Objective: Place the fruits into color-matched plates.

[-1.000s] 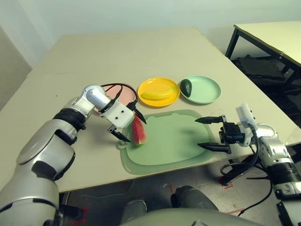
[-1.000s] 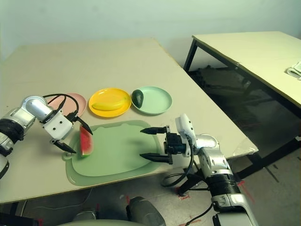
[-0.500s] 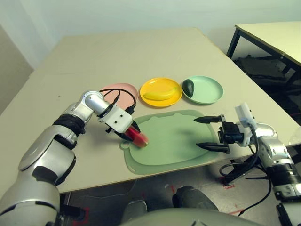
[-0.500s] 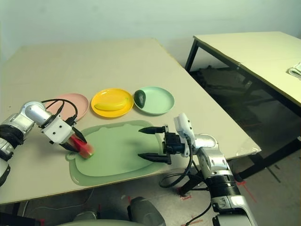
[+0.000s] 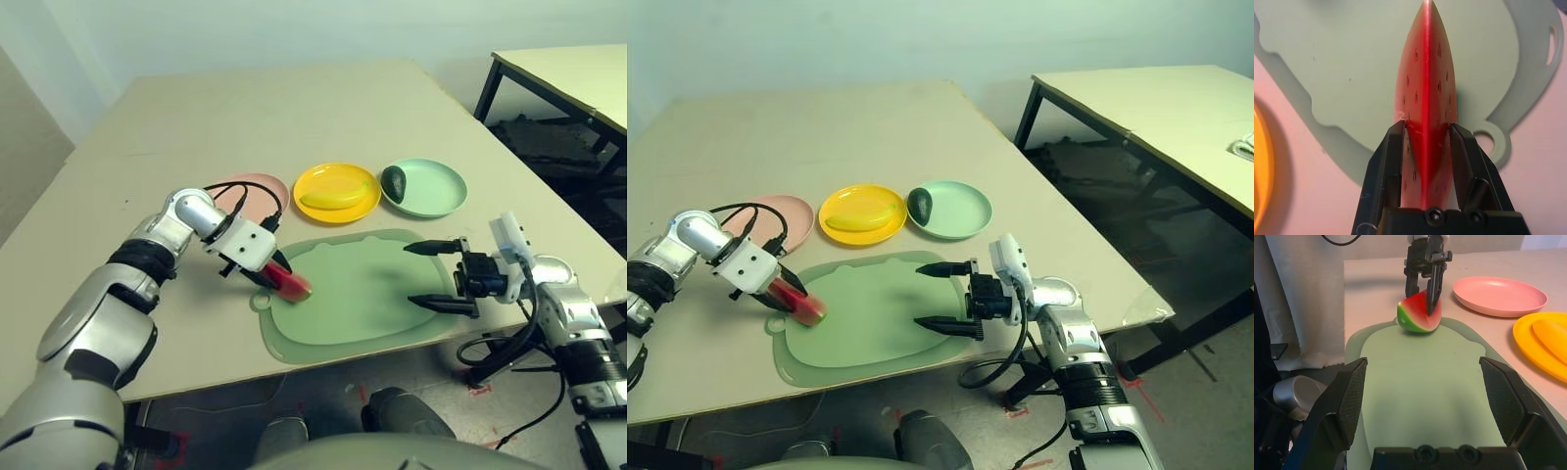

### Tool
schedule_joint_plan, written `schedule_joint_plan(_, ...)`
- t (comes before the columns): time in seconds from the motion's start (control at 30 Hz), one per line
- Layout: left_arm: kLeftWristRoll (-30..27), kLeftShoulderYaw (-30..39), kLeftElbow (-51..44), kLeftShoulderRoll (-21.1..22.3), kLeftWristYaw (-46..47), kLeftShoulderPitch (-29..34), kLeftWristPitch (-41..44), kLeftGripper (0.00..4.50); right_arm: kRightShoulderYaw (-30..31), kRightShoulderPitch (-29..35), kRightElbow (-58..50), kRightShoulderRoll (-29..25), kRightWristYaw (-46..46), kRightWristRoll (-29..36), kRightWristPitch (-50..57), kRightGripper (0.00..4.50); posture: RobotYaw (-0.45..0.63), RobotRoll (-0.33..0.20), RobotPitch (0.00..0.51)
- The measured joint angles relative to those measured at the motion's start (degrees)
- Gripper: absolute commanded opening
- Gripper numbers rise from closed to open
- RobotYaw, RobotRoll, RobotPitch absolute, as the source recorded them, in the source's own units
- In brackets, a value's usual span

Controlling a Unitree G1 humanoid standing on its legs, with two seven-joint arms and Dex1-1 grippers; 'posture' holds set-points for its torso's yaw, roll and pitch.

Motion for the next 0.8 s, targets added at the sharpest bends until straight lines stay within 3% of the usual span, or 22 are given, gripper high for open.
schedule_joint_plan(0.6,-4.9,-0.1,-4.4,2.2,0.0,-2.6,5.4,1.38,0.1,-0.4,0.2,0.8,-0.6,-0.3,-0.3,4.5,-0.2,0.0,0.0)
schedule_joint_plan(0.8,-3.1,1.7,1.5,2.1,0.0,-7.1,4.4,1.38,-0.1,-1.0,0.4,1.4,-1.9,-0.1,-0.2,4.5,-0.2,0.0,0.0)
